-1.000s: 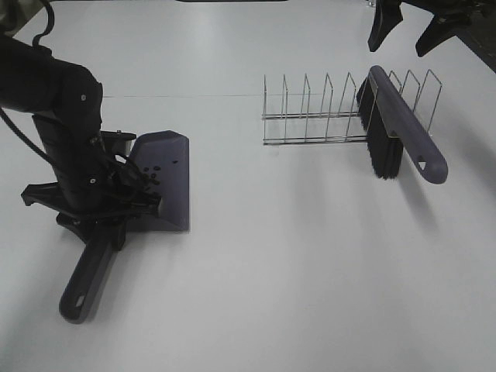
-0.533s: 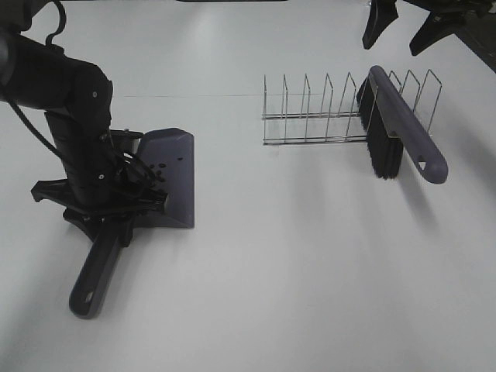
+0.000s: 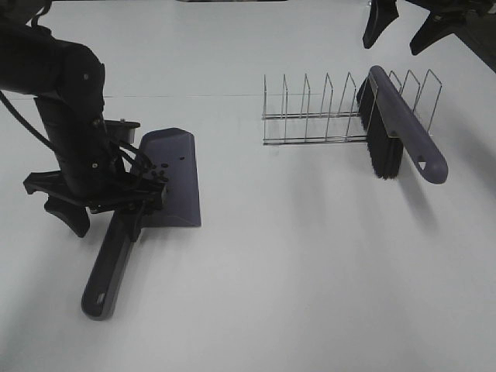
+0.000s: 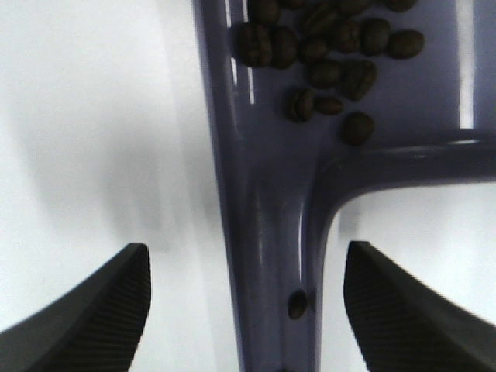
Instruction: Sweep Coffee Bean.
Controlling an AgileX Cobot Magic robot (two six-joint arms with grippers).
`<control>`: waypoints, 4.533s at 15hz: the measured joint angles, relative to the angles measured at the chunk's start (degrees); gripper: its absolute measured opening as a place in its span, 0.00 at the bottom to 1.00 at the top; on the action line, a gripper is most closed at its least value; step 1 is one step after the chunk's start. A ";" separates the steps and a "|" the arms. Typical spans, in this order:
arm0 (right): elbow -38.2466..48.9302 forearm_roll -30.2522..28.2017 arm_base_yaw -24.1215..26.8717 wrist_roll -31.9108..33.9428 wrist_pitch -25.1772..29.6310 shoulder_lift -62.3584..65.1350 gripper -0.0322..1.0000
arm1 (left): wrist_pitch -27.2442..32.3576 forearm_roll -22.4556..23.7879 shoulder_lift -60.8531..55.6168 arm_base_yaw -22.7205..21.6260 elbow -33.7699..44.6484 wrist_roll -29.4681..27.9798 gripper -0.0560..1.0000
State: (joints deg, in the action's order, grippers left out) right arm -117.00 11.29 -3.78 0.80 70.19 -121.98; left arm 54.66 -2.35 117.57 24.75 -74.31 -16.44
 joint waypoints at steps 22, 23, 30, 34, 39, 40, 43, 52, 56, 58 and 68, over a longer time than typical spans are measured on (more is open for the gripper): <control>65.20 -1.03 -0.17 0.00 -0.11 77.69 0.64 | 9.63 2.35 -66.18 -18.79 28.71 10.08 0.67; 68.24 -1.03 -0.17 0.00 -0.06 82.16 0.64 | 9.68 2.35 -71.16 -18.79 30.31 10.08 0.67; 82.91 -7.91 -0.17 -1.49 0.06 104.91 0.64 | 11.40 4.70 -97.23 -18.79 38.27 10.08 0.67; 85.37 -11.29 -0.17 -1.66 0.06 117.17 0.64 | 11.75 6.42 -107.66 -18.79 41.20 11.17 0.67; 87.66 -11.29 -0.17 -1.66 -0.06 122.21 0.64 | 11.75 4.53 -117.63 -18.79 41.71 12.32 0.67; 88.52 -11.29 -0.17 -1.66 -0.52 122.21 0.64 | 11.75 4.01 -117.74 -18.79 42.28 12.66 0.67; 90.47 -11.29 -0.17 -1.60 -5.79 122.21 0.64 | 8.65 2.92 -117.97 -18.79 44.12 13.35 0.67; 90.76 -11.29 -0.17 -1.60 -6.30 122.21 0.64 | 7.45 1.89 -117.97 -18.79 44.52 14.95 0.67; 90.76 -11.29 -0.17 -1.60 -6.30 122.21 0.64 | 7.45 1.72 -117.97 -20.68 44.52 14.95 0.67; 90.76 -10.54 -0.17 -1.60 -6.30 122.21 0.64 | 7.45 1.72 -117.97 -25.44 44.52 14.95 0.67; 90.76 -10.49 -0.17 -1.60 -6.36 122.21 0.64 | 7.45 1.72 -117.97 -26.87 44.52 14.95 0.67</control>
State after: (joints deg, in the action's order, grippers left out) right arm -26.24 0.80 -3.95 -0.80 63.83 0.23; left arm 62.11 -0.63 -0.40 -2.12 -29.79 -1.49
